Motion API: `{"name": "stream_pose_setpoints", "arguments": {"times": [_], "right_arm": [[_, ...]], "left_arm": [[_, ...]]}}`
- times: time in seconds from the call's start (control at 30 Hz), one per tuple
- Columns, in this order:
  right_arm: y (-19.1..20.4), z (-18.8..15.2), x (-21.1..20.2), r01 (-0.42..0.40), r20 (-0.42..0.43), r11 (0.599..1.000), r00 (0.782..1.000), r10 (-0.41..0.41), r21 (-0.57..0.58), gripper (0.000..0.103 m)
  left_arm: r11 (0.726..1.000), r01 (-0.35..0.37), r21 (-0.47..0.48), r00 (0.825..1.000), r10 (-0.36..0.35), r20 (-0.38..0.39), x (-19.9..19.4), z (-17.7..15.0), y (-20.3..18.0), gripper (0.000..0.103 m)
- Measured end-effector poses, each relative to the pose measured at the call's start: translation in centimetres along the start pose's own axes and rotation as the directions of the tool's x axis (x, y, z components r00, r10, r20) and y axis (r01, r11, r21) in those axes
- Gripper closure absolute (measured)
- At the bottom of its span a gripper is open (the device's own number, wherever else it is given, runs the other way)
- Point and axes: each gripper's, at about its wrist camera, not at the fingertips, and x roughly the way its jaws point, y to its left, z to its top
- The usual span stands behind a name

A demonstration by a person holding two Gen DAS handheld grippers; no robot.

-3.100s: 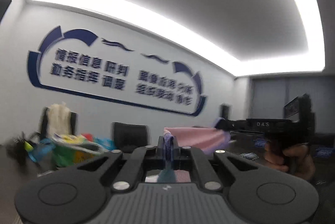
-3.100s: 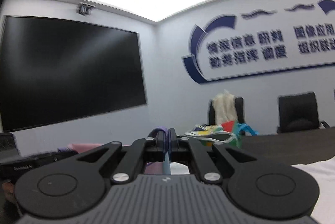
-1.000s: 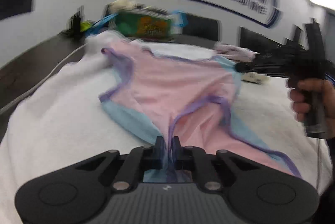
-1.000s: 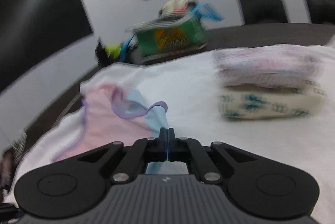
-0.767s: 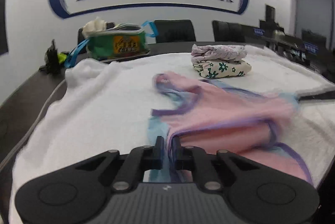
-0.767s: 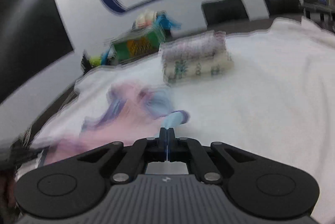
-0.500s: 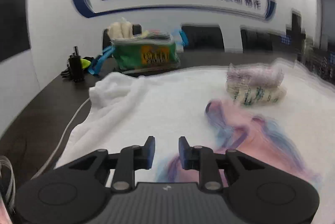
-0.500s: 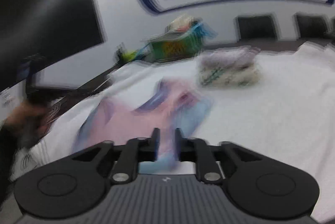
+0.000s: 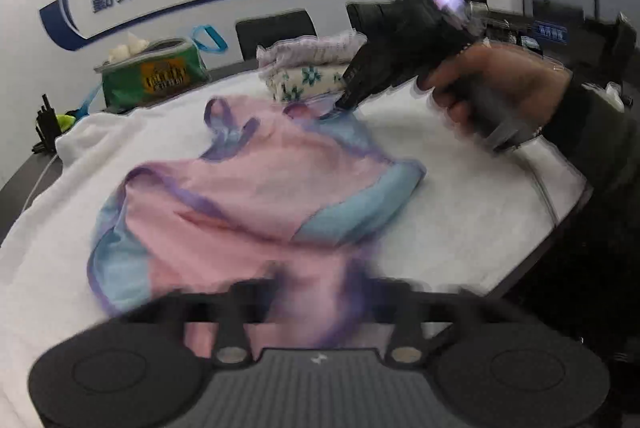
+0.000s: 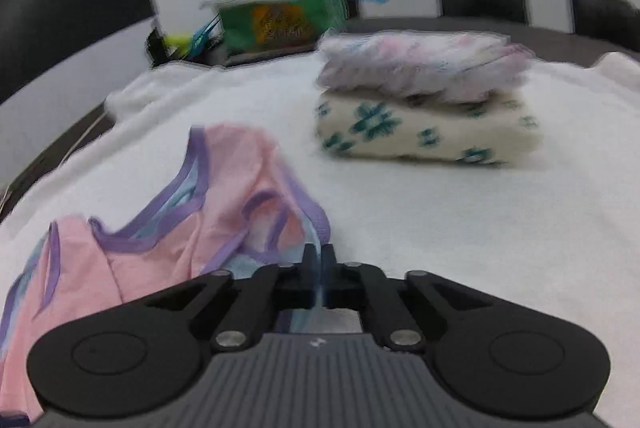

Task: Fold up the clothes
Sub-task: 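Lay the unfolded pink garment flat on the towel with both grippers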

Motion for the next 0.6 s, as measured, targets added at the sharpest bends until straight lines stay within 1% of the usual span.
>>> {"name": "stream_pose_setpoints", "arguments": {"times": [0.07, 0.13, 0.2, 0.23, 0.27, 0.3, 0.33, 0.37, 0.4, 0.43, 0.47, 0.5, 0.53, 0.57, 0.6], "right_arm": [[-1.1, -0.3, -2.6, 0.058, 0.066, 0.997, 0.996, -0.06, 0.044, 0.102], [-3.4, -1.2, -6.4, 0.113, 0.124, 0.989, 0.985, -0.124, 0.091, 0.102], [-5.6, -3.6, -10.8, 0.21, 0.142, 0.969, 0.964, -0.227, 0.128, 0.102], [-6.6, -4.8, -12.8, 0.257, 0.138, 0.954, 0.95, -0.279, 0.157, 0.102], [-7.2, -6.3, -14.2, 0.284, 0.113, 0.943, 0.945, -0.306, 0.171, 0.102], [-7.8, -7.8, -15.7, 0.311, 0.088, 0.932, 0.939, -0.331, 0.185, 0.1], [-7.9, -9.0, -16.7, 0.316, 0.09, 0.926, 0.936, -0.34, 0.208, 0.098], [-8.1, -10.1, -17.8, 0.32, 0.093, 0.919, 0.933, -0.348, 0.231, 0.093], [-8.3, -11.3, -18.9, 0.324, 0.095, 0.912, 0.93, -0.356, 0.253, 0.083], [-8.1, -12.0, -20.1, 0.3, 0.137, 0.915, 0.929, -0.345, 0.27, 0.078], [-7.8, -12.4, -21.1, 0.262, 0.179, 0.931, 0.933, -0.312, 0.256, 0.072], [-7.2, -12.5, -21.8, 0.203, 0.222, 0.954, 0.942, -0.252, 0.22, 0.07], [-6.6, -12.6, -21.5, 0.138, 0.223, 0.978, 0.96, -0.171, 0.156, 0.067], [-5.9, -12.7, -21.1, 0.07, 0.218, 0.993, 0.972, -0.089, 0.091, 0.063], [-5.3, -12.7, -20.8, 0.002, 0.208, 1.0, 0.978, -0.007, 0.027, 0.061]], "left_arm": [[1.0, 0.025, -0.008, 0.999, -0.026, -0.019, -1.3, -0.4, 2.1, 0.1], [1.0, 0.009, -0.015, 1.0, -0.009, -0.024, -3.0, -0.9, 4.6, 0.101], [0.997, -0.014, -0.077, 0.999, 0.012, -0.031, -4.8, -1.6, 7.4, 0.101], [0.994, -0.015, -0.108, 0.999, 0.011, -0.035, -5.5, -2.1, 8.6, 0.101], [0.992, -0.001, -0.123, 0.999, -0.005, -0.041, -6.0, -2.6, 9.5, 0.1], [0.991, 0.02, -0.132, 0.999, -0.026, -0.041, -6.5, -3.1, 10.3, 0.098], [0.985, 0.045, -0.168, 0.999, -0.048, -0.013, -6.9, -3.1, 11.0, 0.097], [0.973, 0.073, -0.218, 0.997, -0.068, 0.03, -7.4, -3.0, 11.7, 0.091], [0.958, 0.103, -0.266, 0.994, -0.086, 0.074, -7.9, -2.9, 12.4, 0.079], [0.953, 0.124, -0.275, 0.991, -0.103, 0.091, -7.5, -2.5, 12.1, 0.071], [0.955, 0.139, -0.26, 0.989, -0.12, 0.09, -6.5, -1.9, 11.2, 0.061], [0.957, 0.154, -0.245, 0.987, -0.136, 0.089, -5.5, -1.3, 10.3, 0.061], [0.958, 0.17, -0.23, 0.984, -0.153, 0.088, -4.6, -0.8, 9.4, 0.059], [0.959, 0.185, -0.215, 0.982, -0.17, 0.087, -3.6, -0.2, 8.5, 0.056], [0.959, 0.2, -0.2, 0.979, -0.186, 0.085, -2.7, 0.4, 7.6, 0.052]]}}
